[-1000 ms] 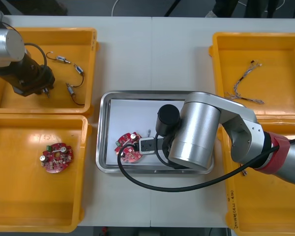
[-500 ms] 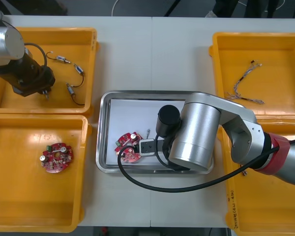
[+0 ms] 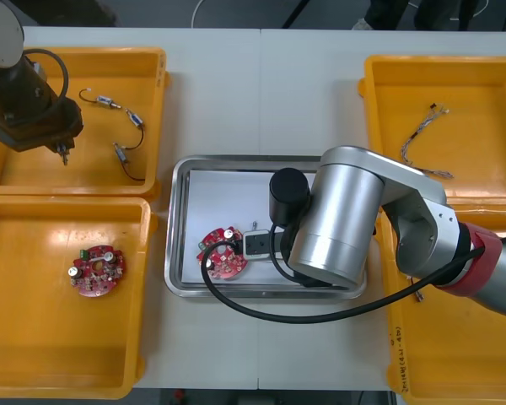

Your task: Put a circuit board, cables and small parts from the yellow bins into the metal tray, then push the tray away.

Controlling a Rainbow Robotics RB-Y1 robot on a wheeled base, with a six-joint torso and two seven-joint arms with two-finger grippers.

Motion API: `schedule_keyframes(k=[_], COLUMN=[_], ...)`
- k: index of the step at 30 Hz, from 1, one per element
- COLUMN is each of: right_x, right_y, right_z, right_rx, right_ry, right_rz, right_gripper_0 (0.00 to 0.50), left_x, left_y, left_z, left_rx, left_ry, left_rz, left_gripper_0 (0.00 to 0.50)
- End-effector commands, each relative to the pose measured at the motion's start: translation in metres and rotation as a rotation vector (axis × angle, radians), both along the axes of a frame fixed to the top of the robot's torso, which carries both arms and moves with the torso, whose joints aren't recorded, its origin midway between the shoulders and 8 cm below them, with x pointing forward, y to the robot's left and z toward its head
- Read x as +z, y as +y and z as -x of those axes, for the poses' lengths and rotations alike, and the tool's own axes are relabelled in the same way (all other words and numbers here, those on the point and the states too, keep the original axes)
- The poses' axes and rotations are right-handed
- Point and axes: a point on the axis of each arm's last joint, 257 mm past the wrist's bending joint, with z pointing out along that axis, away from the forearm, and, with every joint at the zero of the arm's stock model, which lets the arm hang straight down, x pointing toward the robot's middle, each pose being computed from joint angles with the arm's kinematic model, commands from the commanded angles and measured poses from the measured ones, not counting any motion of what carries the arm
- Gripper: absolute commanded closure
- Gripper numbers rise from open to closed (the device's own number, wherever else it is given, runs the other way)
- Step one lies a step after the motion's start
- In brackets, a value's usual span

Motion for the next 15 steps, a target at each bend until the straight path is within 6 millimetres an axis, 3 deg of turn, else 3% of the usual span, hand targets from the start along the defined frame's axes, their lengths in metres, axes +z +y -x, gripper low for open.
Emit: schedule_keyframes(k=[1, 12, 15], right_x=[0.032, 0.088, 0.109], right_y=[0.022, 0.023, 0.022], right_z=[0.003, -0.010, -0.017], right_rx=[-0.042, -0.102, -0.116], right_ry=[-0.018, -0.066, -0.101], right_rz=[-0.087, -0.212, -0.269], right_gripper_0=[0.000, 0.000, 0.000], left_x=[0.041, 0.058, 0.062], left_y=[0.015, -0.015, -0.037], left_z=[0.005, 0.034, 0.037], left_rx=[-0.038, -0.124, -0.172], left_ry=[-0.043, -0.035, -0.066], left_rz=[-0.054, -0.075, -0.052], left_gripper_0=[0.500, 0.500, 0.500])
